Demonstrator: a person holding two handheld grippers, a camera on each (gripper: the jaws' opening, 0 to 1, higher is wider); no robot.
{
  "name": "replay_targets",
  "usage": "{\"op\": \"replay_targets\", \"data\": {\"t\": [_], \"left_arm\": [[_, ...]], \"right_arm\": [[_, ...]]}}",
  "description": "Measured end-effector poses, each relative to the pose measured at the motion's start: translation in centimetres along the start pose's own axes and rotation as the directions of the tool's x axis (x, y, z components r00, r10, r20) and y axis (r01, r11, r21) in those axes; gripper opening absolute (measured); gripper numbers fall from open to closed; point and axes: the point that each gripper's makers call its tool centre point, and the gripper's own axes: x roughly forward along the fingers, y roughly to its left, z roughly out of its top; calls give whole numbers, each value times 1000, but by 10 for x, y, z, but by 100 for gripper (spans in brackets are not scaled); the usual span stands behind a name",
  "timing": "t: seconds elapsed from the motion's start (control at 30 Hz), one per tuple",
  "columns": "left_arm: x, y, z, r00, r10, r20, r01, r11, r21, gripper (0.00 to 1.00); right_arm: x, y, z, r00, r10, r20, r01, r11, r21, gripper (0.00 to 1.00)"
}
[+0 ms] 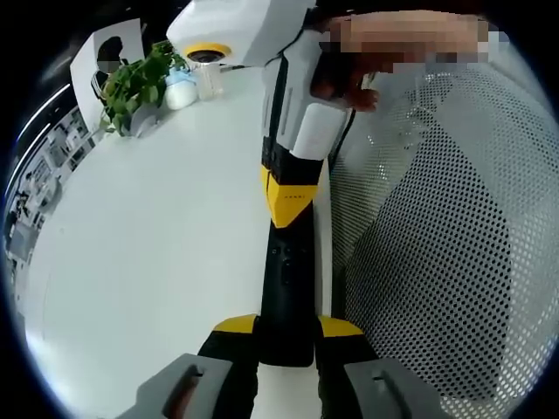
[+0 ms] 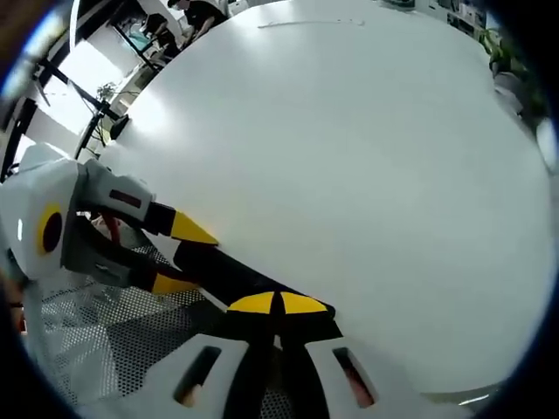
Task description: Press the specified remote control buttons in sequence, fully releasing each button before pressing the next.
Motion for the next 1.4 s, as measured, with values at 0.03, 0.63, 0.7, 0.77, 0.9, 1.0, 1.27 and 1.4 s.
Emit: {"op": "replay_targets", "data": {"t": [0.03, 0.63, 0.7, 0.77, 0.9, 1.0, 1.27, 1.4], "left_arm": [[0, 0, 0, 1000, 0, 0, 0, 1000, 0, 24], [0, -1, 0, 1000, 5, 5, -5, 1000, -9, 24], [0, -1, 0, 1000, 5, 5, -5, 1000, -9, 24], [0, -1, 0, 1000, 5, 5, -5, 1000, -9, 24], [0, -1, 0, 1000, 6, 4, -5, 1000, -10, 24], [0, -1, 0, 1000, 6, 6, -6, 1000, -13, 24], [0, -1, 0, 1000, 6, 8, -5, 1000, -16, 24], [0, 0, 0, 1000, 5, 8, -5, 1000, -16, 24]], "right_arm": [[0, 0, 0, 1000, -2, -1, 2, 1000, 0, 0], [-2, -2, 0, 999, 29, 19, -29, 999, 31, 0], [-2, -1, 0, 999, 29, 19, -29, 999, 29, 0], [-2, -1, 0, 1000, 23, 17, -24, 1000, 14, 0], [-2, 0, 0, 1000, 17, 11, -17, 1000, -7, 0], [-2, 0, 0, 1000, 14, 4, -14, 1000, -22, 0], [-1, 4, 3, 999, 34, 18, -33, 998, -47, 0], [0, 4, 2, 999, 32, 18, -31, 998, -58, 0]]}}
